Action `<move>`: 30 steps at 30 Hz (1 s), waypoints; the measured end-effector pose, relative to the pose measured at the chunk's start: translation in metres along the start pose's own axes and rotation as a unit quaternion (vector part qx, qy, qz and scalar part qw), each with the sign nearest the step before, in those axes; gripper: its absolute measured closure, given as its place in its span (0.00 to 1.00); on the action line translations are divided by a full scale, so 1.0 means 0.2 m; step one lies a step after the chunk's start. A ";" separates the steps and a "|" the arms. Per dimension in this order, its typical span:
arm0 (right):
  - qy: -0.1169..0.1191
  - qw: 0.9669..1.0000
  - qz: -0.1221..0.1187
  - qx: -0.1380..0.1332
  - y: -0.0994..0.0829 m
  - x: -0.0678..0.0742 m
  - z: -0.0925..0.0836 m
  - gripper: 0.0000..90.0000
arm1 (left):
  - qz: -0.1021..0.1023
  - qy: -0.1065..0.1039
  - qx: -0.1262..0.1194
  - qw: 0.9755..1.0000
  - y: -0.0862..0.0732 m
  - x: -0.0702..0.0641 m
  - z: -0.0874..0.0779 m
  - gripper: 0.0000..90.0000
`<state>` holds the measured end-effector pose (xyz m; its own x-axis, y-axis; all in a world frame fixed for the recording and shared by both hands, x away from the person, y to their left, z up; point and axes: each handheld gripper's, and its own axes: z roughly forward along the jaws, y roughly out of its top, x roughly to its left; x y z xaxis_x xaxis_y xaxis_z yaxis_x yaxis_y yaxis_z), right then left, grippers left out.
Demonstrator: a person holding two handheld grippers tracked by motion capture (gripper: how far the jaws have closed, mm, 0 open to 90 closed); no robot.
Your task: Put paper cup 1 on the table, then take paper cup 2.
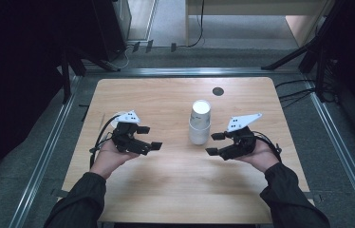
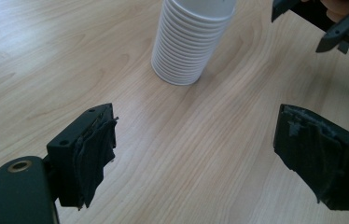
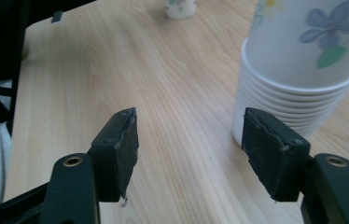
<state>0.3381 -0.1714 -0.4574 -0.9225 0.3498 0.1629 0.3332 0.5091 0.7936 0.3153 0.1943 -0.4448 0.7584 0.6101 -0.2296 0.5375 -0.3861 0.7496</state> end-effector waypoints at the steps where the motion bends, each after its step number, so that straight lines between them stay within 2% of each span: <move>1: 0.001 1.000 0.003 0.001 0.00 -0.01 0.00 0.41 | 0.001 -0.001 -0.001 1.000 0.00 -0.01 0.00 0.15; 5: -0.005 1.000 0.010 0.010 0.02 -0.03 -0.01 0.41 | 0.004 -0.010 -0.002 1.000 0.00 -0.02 0.01 0.15; 7: -0.008 1.000 0.009 0.012 0.03 -0.05 -0.02 0.41 | 0.010 -0.006 -0.004 1.000 0.00 -0.02 0.01 0.15; 9: -0.011 1.000 0.011 0.012 0.04 -0.06 -0.03 0.41 | 0.004 -0.013 -0.007 1.000 -0.01 -0.03 0.01 0.15; 13: -0.022 1.000 0.003 0.015 0.07 -0.09 -0.05 0.41 | 0.011 -0.017 -0.008 1.000 -0.01 -0.04 0.01 0.15; 18: -0.032 0.999 -0.022 0.024 0.13 -0.14 -0.08 0.41 | 0.016 -0.032 -0.003 0.999 -0.02 -0.06 0.03 0.15; 22: -0.036 0.999 -0.031 0.017 0.19 -0.18 -0.09 0.40 | 0.016 -0.042 0.000 0.999 -0.02 -0.07 0.04 0.15; 26: -0.026 0.999 -0.031 0.020 0.24 -0.23 -0.08 0.37 | 0.013 -0.045 -0.004 0.999 -0.03 -0.07 0.03 0.15; 30: -0.027 0.999 -0.032 0.017 0.29 -0.26 -0.06 0.33 | 0.009 -0.045 -0.005 0.999 -0.04 -0.07 0.02 0.15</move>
<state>0.4040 -0.1695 -0.4131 -0.9305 0.3573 0.0804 0.2815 0.5575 0.7810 0.3030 0.1861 -0.4500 0.7982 0.5385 -0.2700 0.5199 -0.3895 0.7603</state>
